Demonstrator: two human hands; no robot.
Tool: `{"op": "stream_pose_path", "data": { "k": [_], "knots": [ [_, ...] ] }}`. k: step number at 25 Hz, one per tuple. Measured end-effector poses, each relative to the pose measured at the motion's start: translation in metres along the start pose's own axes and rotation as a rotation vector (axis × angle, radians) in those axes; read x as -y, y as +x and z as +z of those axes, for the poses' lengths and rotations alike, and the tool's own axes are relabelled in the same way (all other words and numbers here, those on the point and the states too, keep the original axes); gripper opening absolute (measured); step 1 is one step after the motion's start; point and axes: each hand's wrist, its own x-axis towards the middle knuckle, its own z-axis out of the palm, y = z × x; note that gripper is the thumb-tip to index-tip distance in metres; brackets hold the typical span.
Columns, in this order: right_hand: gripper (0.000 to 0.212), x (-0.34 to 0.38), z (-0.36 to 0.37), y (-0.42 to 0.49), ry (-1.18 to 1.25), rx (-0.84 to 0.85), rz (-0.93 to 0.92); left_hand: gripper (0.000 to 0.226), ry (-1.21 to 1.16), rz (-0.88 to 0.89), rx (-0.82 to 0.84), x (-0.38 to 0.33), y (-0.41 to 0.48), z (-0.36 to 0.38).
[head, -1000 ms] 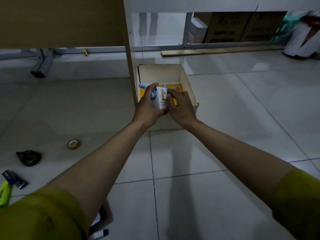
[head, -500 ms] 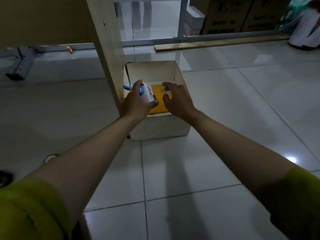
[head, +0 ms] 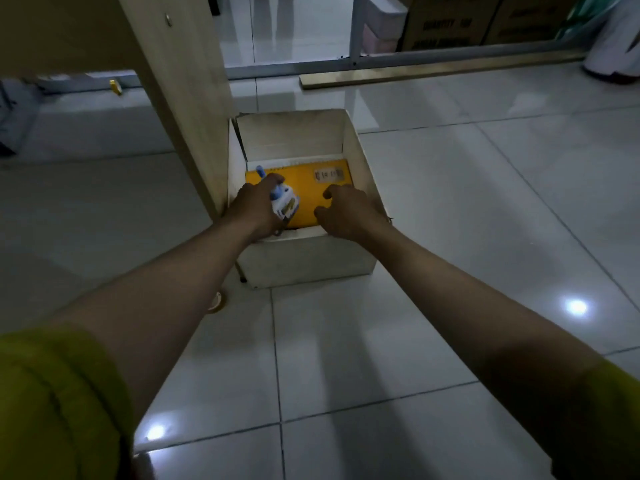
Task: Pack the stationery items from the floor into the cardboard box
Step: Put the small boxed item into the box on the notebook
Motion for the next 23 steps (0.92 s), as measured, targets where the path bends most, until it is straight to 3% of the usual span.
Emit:
{"op": "stream_pose_path", "data": {
  "k": [4, 10, 17, 23],
  "knots": [
    [0.049, 0.0, 0.001, -0.001, -0.016, 0.011, 0.011, 0.044, 0.137, 0.031, 0.018, 0.009, 0.014, 0.005],
    [0.053, 0.003, 0.0, 0.0, -0.018, 0.096, 0.023, 0.045, 0.309, 0.111, -0.15, 0.012, 0.019, 0.014],
    [0.049, 0.004, 0.0, 0.003, 0.034, 0.11, 0.068, 0.035, 0.286, 0.168, 0.017, 0.02, 0.031, 0.015],
    [0.044, 0.003, 0.0, 0.003, 0.062, 0.118, 0.064, 0.059, 0.315, 0.13, 0.09, 0.02, 0.038, 0.014]
  ]
}}
